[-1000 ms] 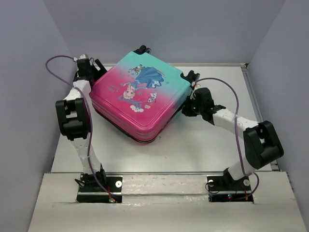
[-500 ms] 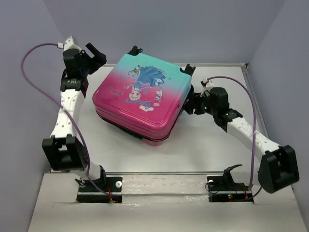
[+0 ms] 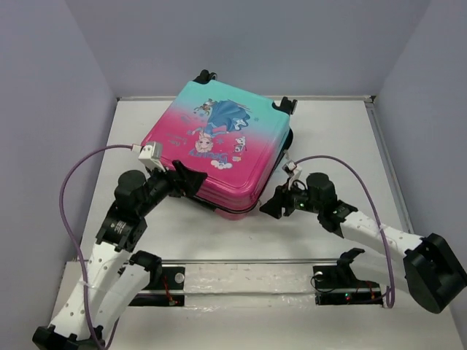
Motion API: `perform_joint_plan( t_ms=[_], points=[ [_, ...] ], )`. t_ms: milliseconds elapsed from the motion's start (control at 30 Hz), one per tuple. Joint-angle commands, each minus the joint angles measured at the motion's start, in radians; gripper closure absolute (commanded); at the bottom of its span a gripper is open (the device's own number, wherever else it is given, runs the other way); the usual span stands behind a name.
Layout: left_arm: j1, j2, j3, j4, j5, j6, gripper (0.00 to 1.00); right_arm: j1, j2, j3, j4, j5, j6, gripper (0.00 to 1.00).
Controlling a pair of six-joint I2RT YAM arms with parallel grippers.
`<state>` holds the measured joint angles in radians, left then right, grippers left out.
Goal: Pack the luggage
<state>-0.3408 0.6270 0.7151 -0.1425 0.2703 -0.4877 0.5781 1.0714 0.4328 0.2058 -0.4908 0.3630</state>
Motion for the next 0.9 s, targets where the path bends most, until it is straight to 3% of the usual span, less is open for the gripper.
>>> perform_joint_plan(
  t_ms=[0, 267, 500, 633, 767, 867],
  points=[
    [-0.069, -0.111, -0.075, -0.017, 0.188, -0.049, 0.01, 0.014, 0.095, -0.060, 0.398, -0.019, -0.009, 0.39],
    [-0.190, -0.055, -0.186, 0.041, 0.175, -0.040, 0.01, 0.014, 0.301, -0.052, 0.615, 0.017, -0.056, 0.41],
    [-0.224, -0.021, -0.169, 0.018, 0.130, -0.028, 0.01, 0.014, 0.315, -0.095, 0.803, -0.003, -0.019, 0.48],
    [-0.282, 0.010, -0.172, 0.029, 0.009, -0.049, 0.01, 0.014, 0.335, -0.097, 0.842, -0.035, -0.003, 0.58],
    [-0.311, 0.060, -0.190, 0.129, -0.016, -0.080, 0.01, 0.014, 0.386, -0.103, 0.934, -0.081, 0.057, 0.68],
    [-0.342, 0.089, -0.206, 0.226, -0.049, -0.117, 0.01, 0.014, 0.406, -0.103, 0.966, -0.091, 0.080, 0.84]
  ],
)
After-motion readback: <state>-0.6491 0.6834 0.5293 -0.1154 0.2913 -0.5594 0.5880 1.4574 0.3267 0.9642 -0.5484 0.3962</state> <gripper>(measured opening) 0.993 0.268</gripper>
